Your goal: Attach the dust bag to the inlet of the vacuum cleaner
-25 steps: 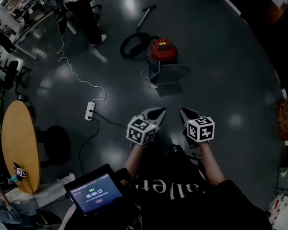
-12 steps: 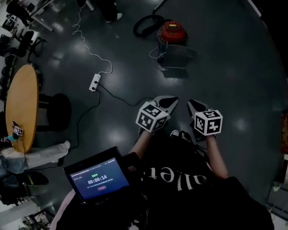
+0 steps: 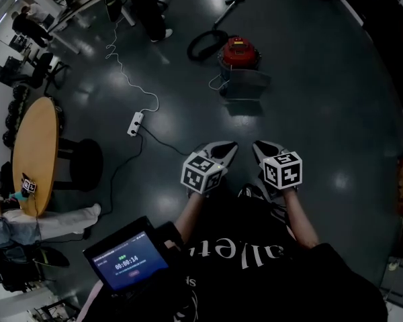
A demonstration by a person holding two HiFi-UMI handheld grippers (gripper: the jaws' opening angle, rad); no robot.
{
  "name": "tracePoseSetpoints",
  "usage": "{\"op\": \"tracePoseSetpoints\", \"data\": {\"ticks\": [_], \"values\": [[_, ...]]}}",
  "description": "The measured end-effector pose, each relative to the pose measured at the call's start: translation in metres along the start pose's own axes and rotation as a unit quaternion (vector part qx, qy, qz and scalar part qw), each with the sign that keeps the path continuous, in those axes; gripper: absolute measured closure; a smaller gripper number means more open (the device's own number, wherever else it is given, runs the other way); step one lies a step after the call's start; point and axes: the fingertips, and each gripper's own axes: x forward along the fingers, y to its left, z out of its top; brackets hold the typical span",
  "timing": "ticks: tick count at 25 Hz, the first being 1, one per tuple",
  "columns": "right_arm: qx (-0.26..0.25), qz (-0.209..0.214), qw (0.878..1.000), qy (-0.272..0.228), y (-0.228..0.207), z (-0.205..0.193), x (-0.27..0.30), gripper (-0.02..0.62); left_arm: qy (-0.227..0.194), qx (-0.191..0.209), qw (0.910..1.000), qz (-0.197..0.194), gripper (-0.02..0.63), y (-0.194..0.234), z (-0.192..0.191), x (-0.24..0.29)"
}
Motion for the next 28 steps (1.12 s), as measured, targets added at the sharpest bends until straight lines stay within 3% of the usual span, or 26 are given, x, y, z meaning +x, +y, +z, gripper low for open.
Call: {"op": "tracePoseSetpoints", "data": {"ticks": [10,28], "values": [[-0.010,-0.001,1.000,0.000,-0.004,-0.005,-0.007,0.551,-0.007,-0.014,0.9998,0.016,0.600,-0.001,-0.007,-0.003],[-0.001,-0.007,1.000,0.012,-0.019,-0.014,-0.008,0.551,0.011,-0.020,0.9997,0.001,0.601,-0.006,-0.011,0.010]]}}
